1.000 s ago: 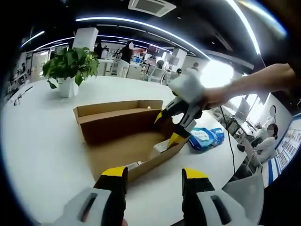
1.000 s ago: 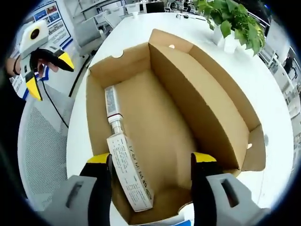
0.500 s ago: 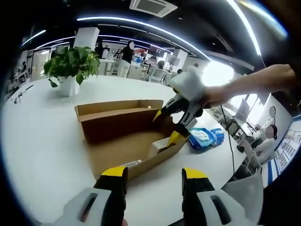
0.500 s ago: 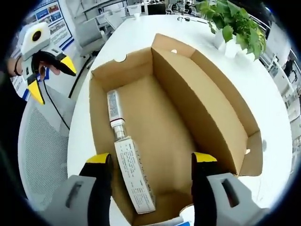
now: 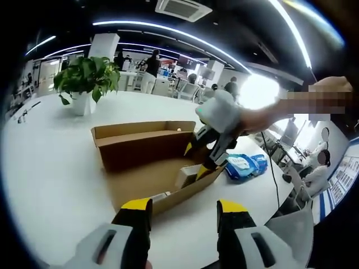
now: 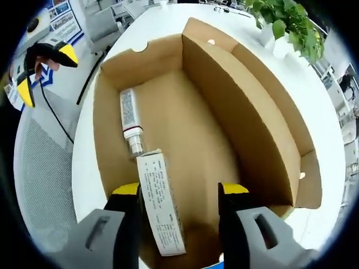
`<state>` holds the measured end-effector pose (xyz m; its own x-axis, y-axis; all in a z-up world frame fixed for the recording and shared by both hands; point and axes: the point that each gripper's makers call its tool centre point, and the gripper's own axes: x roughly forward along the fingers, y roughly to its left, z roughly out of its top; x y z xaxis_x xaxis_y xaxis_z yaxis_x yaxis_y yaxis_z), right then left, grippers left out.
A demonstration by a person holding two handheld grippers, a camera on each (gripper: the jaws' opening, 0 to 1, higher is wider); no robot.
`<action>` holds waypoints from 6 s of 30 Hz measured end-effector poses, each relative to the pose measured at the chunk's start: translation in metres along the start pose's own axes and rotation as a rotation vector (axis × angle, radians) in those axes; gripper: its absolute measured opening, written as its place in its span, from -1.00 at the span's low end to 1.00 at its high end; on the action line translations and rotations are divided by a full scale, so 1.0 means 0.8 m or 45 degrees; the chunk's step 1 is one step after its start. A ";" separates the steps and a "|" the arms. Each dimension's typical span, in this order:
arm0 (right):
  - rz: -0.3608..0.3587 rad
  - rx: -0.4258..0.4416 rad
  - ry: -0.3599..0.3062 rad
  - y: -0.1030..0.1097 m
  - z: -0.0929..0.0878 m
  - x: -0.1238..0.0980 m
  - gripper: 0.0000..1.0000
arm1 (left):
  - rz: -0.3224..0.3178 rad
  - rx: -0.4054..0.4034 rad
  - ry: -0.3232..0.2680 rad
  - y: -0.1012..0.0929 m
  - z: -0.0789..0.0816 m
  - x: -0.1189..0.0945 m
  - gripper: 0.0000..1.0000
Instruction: Operate the shoe box by opening the lid, removing the specified soft item, and placing it in the target area until the item is outside and the box remains undamaged.
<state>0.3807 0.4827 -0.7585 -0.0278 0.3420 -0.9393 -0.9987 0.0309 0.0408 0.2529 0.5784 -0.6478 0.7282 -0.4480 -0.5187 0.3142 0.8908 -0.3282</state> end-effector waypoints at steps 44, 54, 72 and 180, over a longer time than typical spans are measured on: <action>-0.169 0.001 -0.196 -0.017 0.027 -0.101 -0.63 | -0.033 0.049 -0.033 -0.016 0.029 -0.001 -0.07; -0.241 0.015 -0.252 -0.025 0.020 -0.143 -0.64 | -0.067 0.082 -0.031 -0.035 0.034 0.002 -0.07; -0.318 0.096 -0.205 -0.025 -0.072 -0.188 -0.64 | -0.086 0.128 -0.012 -0.054 0.039 0.007 -0.07; -0.369 0.137 0.142 -0.096 -0.399 -0.233 -0.63 | 0.106 0.003 0.012 -0.101 0.024 0.034 -0.07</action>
<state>0.4490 0.1168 -0.6949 0.2468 0.1996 -0.9483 -0.9556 0.2127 -0.2039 0.2590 0.4959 -0.6197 0.7460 -0.3733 -0.5514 0.2546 0.9251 -0.2819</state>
